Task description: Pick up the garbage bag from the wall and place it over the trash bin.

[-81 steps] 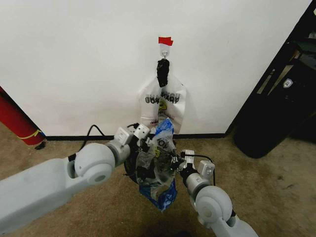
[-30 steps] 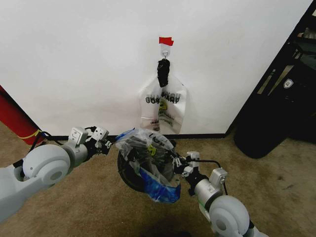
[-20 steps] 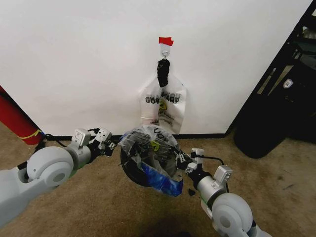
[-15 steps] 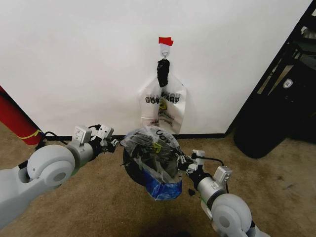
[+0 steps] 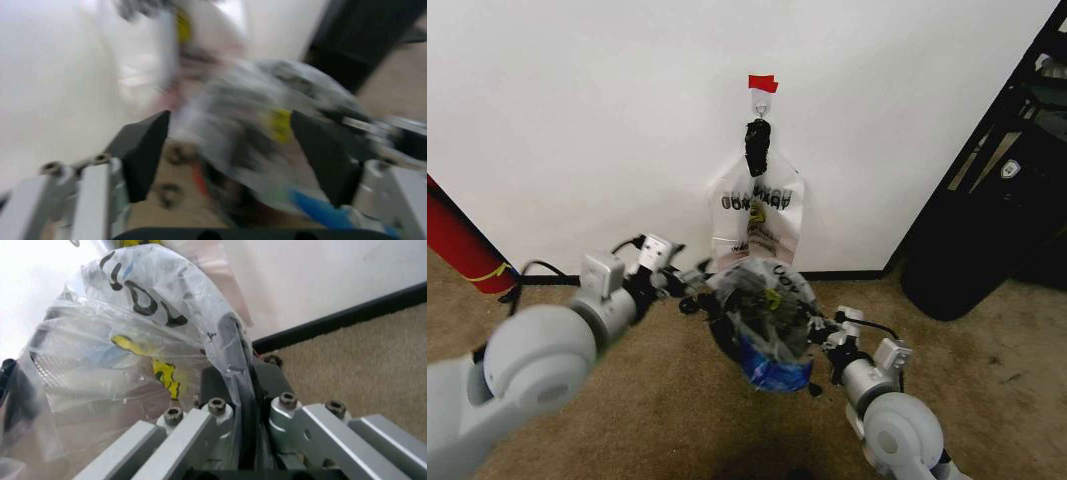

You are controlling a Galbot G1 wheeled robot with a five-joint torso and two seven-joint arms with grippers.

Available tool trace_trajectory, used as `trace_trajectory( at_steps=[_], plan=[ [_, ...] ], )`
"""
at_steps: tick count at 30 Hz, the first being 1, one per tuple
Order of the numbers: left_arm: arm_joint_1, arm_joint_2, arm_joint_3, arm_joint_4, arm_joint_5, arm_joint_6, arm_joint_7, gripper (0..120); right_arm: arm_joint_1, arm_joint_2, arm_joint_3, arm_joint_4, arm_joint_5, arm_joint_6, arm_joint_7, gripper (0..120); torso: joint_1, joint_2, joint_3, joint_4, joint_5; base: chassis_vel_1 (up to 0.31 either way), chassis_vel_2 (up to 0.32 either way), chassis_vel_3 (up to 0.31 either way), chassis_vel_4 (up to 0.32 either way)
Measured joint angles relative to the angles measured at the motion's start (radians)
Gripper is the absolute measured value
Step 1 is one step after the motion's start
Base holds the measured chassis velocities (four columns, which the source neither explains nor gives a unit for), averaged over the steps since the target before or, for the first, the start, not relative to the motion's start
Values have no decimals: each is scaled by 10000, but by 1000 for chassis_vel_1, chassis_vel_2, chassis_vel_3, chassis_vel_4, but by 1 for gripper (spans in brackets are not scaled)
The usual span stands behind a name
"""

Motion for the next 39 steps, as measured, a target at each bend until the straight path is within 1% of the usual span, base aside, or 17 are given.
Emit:
trace_trajectory(
  at_steps=[2,3,5,9,14,21,23,24,25,27,28,30,32,34,35,38,39],
  plan=[
    [222,-371,273,-373,-622,72,-414,89,0,49,59,7,-196,41,25,1,0,0,0,7,-1,0,0,0,0],
    [222,-371,273,-373,-622,72,-414,89,0,49,59,7,-196,41,25,1,0,0,0,7,-1,0,0,0,0],
    [204,-872,668,-488,-1288,226,-726,98,-51,70,54,95,-488,80,2,1,0,0,0,8,-3,0,0,0,0],
    [-96,-1403,1002,-422,-2474,524,-1127,100,-216,45,64,220,-878,118,-128,1,-1,0,0,4,0,0,0,0,0],
    [-268,-1747,1508,-72,-2551,727,-1191,98,-238,37,88,280,-912,126,-163,1,0,0,0,4,-2,0,0,0,0],
    [-267,-1865,1831,177,-2344,842,-1262,96,-225,36,97,335,-862,124,-158,1,0,0,0,5,-1,0,0,0,0],
    [-270,-1866,1893,224,-2317,862,-1262,89,-197,24,91,369,-792,94,-117,1,0,0,0,5,-2,0,0,0,0],
    [-269,-1858,1919,229,-2297,866,-1262,82,-181,12,86,408,-749,61,-94,1,0,0,1,5,-2,0,0,0,0],
    [-269,-1858,1919,229,-2297,866,-1262,82,-181,12,86,408,-749,61,-94,1,0,0,1,5,-2,0,0,0,0],
    [-246,-1822,1956,227,-2278,886,-1260,72,-151,-23,81,438,-728,46,-76,1,0,0,0,6,-2,0,0,0,0],
    [-246,-1822,1956,227,-2278,886,-1260,72,-151,-23,81,438,-728,46,-76,1,0,0,0,6,-2,0,0,0,0],
    [-226,-1818,1997,226,-2265,891,-1257,63,-122,-38,91,412,-725,52,-48,1,0,0,0,5,-2,0,0,0,0],
    [-222,-1818,2036,230,-2254,899,-1258,59,-113,-47,95,384,-721,60,-44,1,0,0,0,6,-2,0,0,0,0],
    [-223,-1815,2083,249,-2245,936,-1274,46,-110,-54,94,373,-710,66,-43,1,0,0,0,5,-2,0,0,0,0],
    [-223,-1815,2083,249,-2245,936,-1274,46,-110,-54,94,373,-710,66,-43,1,0,0,0,5,-2,0,0,0,0],
    [-222,-1778,2116,271,-2240,999,-1298,32,-90,-75,92,375,-674,70,-44,1,0,0,0,5,-2,0,0,0,0],
    [-222,-1778,2116,271,-2240,999,-1298,32,-90,-75,92,375,-674,70,-44,1,0,0,0,5,-2,0,0,0,0]
  ],
)
